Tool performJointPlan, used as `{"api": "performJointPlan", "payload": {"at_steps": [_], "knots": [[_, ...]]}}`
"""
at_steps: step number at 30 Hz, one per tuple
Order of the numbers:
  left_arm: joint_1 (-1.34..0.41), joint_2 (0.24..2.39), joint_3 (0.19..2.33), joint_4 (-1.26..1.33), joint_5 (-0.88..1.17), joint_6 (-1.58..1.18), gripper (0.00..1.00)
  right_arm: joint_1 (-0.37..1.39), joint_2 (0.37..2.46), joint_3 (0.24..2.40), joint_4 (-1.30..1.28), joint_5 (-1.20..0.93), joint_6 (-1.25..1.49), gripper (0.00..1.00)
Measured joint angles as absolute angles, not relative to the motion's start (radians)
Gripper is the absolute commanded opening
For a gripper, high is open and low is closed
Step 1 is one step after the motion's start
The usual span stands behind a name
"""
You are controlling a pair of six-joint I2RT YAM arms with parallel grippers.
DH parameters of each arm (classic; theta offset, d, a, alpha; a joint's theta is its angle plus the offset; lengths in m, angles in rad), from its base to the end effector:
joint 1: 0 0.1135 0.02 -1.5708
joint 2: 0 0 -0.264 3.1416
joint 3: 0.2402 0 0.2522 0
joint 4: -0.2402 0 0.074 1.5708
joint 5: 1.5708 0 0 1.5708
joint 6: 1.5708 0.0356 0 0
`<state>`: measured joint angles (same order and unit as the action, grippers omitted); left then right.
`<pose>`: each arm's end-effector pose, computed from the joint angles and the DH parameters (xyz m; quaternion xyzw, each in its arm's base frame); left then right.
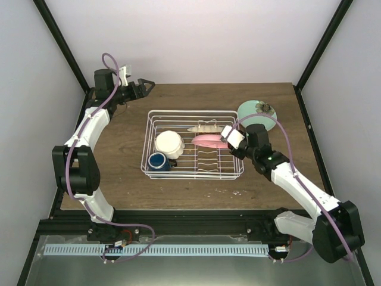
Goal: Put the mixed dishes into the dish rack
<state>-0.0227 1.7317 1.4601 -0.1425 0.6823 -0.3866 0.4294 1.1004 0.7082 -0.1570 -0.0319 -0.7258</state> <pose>0.4068 -0.0317 0.3253 0.0371 0.8092 -0.3790 0.4475 0.2206 0.1022 0.2534 -0.4828 0.7265 -0.0584 0.4855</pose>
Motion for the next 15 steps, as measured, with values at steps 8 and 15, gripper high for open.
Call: {"api": "performJointPlan", "payload": {"at_steps": [8,15], "knots": [[-0.023,1.732,1.460,-0.142,0.684,-0.390,1.00,0.466,1.100,0.708,-0.179,-0.026,-0.716,0.31],[-0.023,1.732,1.445,-0.134,0.686,-0.390,1.00,0.540,1.164,0.714,-0.138,-0.020,-0.718,0.18]]}}
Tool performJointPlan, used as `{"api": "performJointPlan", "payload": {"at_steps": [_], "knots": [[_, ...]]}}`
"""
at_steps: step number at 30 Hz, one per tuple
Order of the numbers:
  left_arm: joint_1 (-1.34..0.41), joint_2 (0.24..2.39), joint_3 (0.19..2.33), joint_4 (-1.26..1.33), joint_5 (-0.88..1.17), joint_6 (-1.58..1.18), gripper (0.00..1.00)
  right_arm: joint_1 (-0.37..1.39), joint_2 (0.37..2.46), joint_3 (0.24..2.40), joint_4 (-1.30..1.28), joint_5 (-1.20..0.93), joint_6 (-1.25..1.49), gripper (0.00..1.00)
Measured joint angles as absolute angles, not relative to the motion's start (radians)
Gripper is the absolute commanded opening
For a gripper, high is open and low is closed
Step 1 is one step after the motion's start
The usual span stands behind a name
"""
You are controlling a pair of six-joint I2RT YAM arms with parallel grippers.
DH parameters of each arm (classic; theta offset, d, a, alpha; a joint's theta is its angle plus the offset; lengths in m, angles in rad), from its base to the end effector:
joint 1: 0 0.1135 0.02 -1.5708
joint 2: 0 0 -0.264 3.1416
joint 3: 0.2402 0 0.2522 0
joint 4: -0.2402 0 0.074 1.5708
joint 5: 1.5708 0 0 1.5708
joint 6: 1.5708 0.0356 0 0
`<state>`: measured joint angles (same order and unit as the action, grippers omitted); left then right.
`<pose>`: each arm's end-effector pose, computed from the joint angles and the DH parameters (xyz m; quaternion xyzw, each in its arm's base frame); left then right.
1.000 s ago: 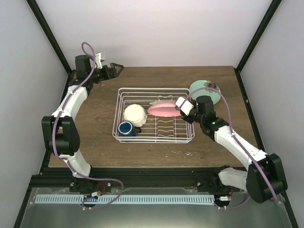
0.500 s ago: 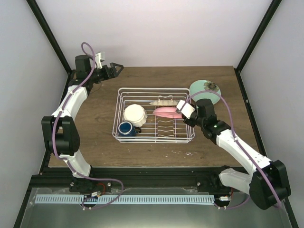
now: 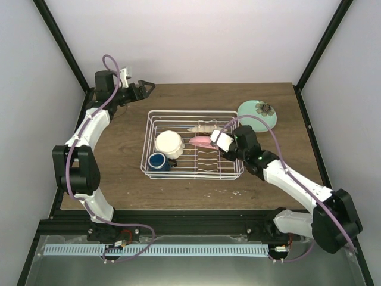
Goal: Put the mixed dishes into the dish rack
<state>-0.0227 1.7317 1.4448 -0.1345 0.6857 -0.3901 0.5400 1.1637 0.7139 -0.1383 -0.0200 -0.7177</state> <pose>0.4063 -0.0318 0.3208 0.0353 0.8106 -0.3811 0.4433 0.2169 0.1309 0.2426 -0.5224 0.7102 -0.0331 0.4707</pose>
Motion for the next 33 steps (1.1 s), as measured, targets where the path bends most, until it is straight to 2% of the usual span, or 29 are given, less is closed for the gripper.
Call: {"api": "performJointPlan", "payload": {"at_steps": [2,4,8,12,21,26,33], "knots": [[-0.023,1.732,1.437,-0.134,0.686,-0.390,1.00,0.558,1.188,0.730,-0.110,0.006,-0.738,0.13],[-0.023,1.732,1.429,-0.134,0.686,-0.390,1.00,0.567,1.208,0.751,-0.101,0.013,-0.759,0.13],[-0.023,1.732,1.416,-0.134,0.686,-0.390,1.00,0.605,1.250,0.778,-0.096,0.020,-0.767,0.20],[-0.023,1.732,1.413,-0.134,0.686,-0.390,1.00,0.632,1.282,0.798,-0.086,0.005,-0.746,0.35],[-0.023,1.732,1.412,-0.131,0.697,-0.390,1.00,0.672,1.303,0.852,-0.107,0.012,-0.748,0.46],[-0.023,1.732,1.412,-0.131,0.706,-0.389,1.00,0.687,1.303,0.907,-0.158,0.002,-0.747,0.60],[-0.023,1.732,1.412,-0.131,0.714,-0.388,1.00,0.758,1.308,0.959,-0.240,-0.034,-0.746,0.62]]}}
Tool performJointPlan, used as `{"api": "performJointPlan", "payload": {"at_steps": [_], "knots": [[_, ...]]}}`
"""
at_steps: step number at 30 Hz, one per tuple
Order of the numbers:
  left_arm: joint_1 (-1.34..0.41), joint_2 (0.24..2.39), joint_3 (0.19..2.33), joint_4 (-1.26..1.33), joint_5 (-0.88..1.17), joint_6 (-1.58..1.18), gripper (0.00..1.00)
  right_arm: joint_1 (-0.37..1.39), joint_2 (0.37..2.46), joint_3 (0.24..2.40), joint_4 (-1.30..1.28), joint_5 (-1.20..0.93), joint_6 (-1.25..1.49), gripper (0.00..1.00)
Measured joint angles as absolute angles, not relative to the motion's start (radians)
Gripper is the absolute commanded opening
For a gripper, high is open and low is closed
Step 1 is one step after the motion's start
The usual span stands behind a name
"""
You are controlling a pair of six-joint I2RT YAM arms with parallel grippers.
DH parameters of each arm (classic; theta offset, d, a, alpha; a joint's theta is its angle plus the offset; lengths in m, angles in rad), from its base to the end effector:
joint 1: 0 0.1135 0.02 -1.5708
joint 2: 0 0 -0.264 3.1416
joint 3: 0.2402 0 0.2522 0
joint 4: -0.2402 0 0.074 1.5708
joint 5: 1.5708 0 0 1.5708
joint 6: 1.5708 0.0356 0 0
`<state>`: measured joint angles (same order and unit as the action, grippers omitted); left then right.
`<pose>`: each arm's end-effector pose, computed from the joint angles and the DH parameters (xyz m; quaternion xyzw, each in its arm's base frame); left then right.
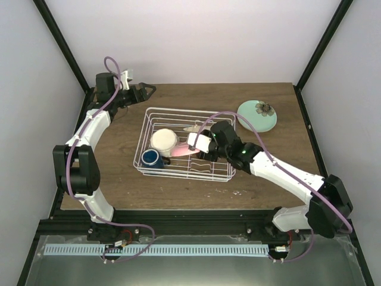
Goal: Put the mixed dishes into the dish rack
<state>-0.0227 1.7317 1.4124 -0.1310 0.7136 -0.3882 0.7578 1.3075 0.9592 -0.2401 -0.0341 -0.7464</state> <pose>0.4039 -0.0325 0.3102 0.0383 0.8143 -0.3912 0.4271 0.2121 0.2024 0.2804 -0.6082 0.6383 0.0177 0.4715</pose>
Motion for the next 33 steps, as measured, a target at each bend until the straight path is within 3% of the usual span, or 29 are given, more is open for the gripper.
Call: {"api": "performJointPlan", "payload": {"at_steps": [4,10,15,19,33], "knots": [[-0.023,1.732,1.412,-0.131,0.717,-0.387,1.00,0.764,1.336,0.956,-0.267,-0.036,-0.743,0.60],[-0.023,1.732,1.412,-0.127,0.720,-0.388,1.00,0.762,1.346,0.912,-0.253,0.019,-0.754,0.13],[-0.023,1.732,1.412,-0.128,0.721,-0.388,1.00,0.757,1.346,0.904,-0.212,0.087,-0.736,0.08],[-0.023,1.732,1.412,-0.128,0.720,-0.387,1.00,0.761,1.346,0.900,-0.204,0.099,-0.724,0.09],[-0.023,1.732,1.412,-0.144,0.723,-0.381,1.00,0.765,1.297,0.879,-0.296,0.141,-0.688,0.59]]}}
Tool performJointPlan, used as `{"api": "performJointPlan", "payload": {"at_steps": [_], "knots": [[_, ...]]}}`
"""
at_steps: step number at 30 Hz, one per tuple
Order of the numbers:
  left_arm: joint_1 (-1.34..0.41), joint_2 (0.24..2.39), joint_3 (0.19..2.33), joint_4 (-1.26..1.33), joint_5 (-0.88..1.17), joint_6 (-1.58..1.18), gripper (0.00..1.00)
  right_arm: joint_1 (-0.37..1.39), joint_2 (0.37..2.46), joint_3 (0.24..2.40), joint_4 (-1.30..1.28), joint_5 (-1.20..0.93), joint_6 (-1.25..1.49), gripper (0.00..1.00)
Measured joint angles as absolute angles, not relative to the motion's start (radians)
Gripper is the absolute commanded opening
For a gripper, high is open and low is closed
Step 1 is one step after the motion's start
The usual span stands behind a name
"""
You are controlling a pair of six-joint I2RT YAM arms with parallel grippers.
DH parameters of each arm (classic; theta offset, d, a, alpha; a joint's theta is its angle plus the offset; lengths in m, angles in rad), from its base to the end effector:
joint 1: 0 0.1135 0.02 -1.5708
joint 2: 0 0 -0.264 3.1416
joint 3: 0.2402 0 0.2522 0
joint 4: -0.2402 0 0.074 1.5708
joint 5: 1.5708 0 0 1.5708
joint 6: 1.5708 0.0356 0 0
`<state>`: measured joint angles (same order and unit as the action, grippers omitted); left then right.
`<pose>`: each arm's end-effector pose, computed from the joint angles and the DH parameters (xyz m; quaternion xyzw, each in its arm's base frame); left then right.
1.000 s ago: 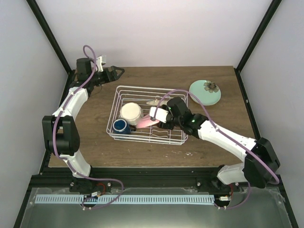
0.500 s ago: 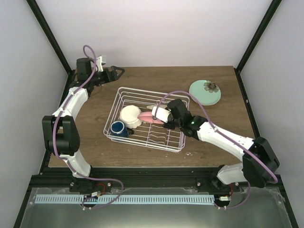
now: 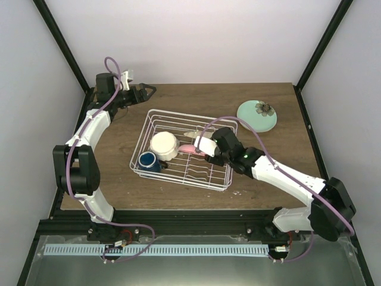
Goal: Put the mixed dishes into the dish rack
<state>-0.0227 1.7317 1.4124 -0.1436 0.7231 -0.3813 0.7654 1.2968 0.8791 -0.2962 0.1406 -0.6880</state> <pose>0.4032 -0.0327 0.3092 0.0412 0.8159 -0.3934 0.4217 0.2049 0.1900 0.2516 -0.5810 0.6975 -0.0478 0.4166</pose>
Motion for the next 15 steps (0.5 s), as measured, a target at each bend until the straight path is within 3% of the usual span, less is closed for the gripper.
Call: {"api": "performJointPlan", "payload": {"at_steps": [4,11,15], "knots": [[-0.023,1.732,1.412,-0.144,0.725,-0.380,1.00,0.767,1.246,0.879,-0.337,0.160,-0.667,0.67],[-0.023,1.732,1.415,-0.152,0.712,-0.371,1.00,0.772,1.160,0.887,-0.441,0.140,-0.628,0.98],[-0.022,1.732,1.435,-0.187,0.657,-0.355,1.00,0.776,1.121,0.925,-0.513,0.105,-0.574,1.00]]}}
